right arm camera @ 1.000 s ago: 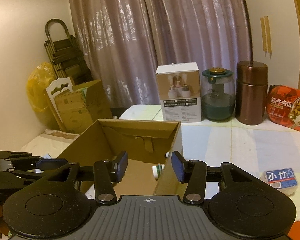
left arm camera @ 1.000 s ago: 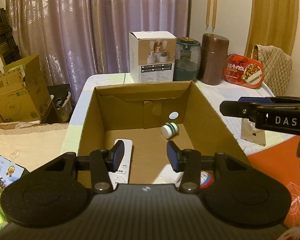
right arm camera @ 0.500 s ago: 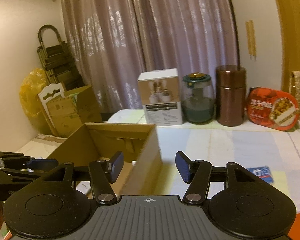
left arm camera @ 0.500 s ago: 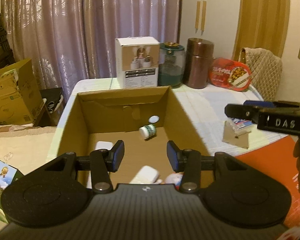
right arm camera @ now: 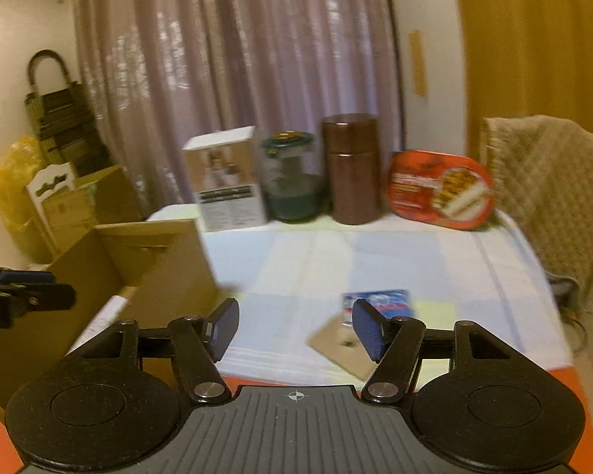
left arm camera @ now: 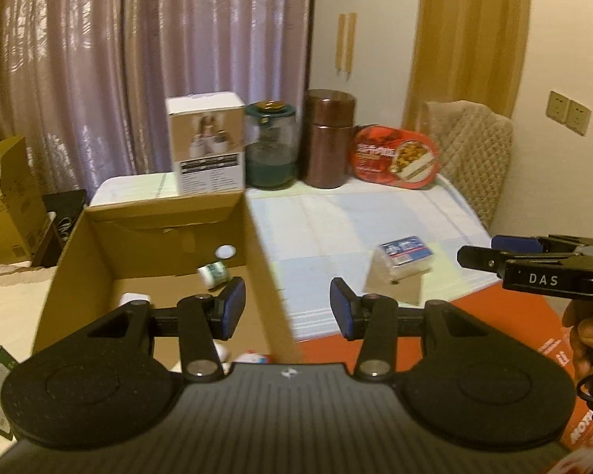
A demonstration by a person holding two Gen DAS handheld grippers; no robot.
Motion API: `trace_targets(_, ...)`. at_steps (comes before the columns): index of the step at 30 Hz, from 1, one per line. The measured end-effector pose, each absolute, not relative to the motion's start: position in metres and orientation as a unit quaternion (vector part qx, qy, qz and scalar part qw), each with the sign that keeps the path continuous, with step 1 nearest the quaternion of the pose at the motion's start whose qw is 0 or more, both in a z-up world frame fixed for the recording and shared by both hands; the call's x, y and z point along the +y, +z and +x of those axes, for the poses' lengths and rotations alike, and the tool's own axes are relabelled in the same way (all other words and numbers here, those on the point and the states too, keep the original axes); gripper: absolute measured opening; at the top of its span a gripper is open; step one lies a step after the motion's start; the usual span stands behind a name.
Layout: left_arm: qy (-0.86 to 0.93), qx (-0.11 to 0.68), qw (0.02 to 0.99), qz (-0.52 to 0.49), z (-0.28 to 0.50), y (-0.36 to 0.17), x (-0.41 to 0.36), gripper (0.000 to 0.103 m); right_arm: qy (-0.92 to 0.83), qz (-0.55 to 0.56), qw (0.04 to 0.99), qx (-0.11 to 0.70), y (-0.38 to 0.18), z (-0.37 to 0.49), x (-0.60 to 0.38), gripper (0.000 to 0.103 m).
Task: Organize rigid objects
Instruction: 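Withdraw both tools from the box and move them toward the floss box and gold panel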
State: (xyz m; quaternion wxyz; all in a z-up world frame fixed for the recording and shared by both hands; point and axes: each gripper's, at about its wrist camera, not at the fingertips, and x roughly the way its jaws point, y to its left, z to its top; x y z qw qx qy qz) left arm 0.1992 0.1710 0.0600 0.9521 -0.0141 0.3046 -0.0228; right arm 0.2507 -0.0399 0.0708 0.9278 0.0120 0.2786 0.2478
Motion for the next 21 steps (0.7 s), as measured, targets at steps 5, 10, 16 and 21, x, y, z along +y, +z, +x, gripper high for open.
trace_targets(5,-0.047,0.302,0.952,-0.011,0.201,0.067,0.141,0.046,0.212,0.022,0.934,0.286,0.067,0.250,-0.083,0.064)
trace_targets(10,-0.070,0.303,0.950,-0.008,0.209,0.067,0.108,0.048,0.185,0.031,0.936,0.299,0.058,0.254,-0.117,0.065)
trace_targets(16,-0.092,0.310,0.946,-0.010,0.220,0.058,0.072,0.052,0.172,0.038,0.934,0.309,0.051,0.259,-0.142,0.066)
trace_targets(21,-0.102,0.314,0.944,-0.010,0.229,0.044,0.042,0.061,0.166,0.053,0.934,0.312,0.047,0.267,-0.159,0.068)
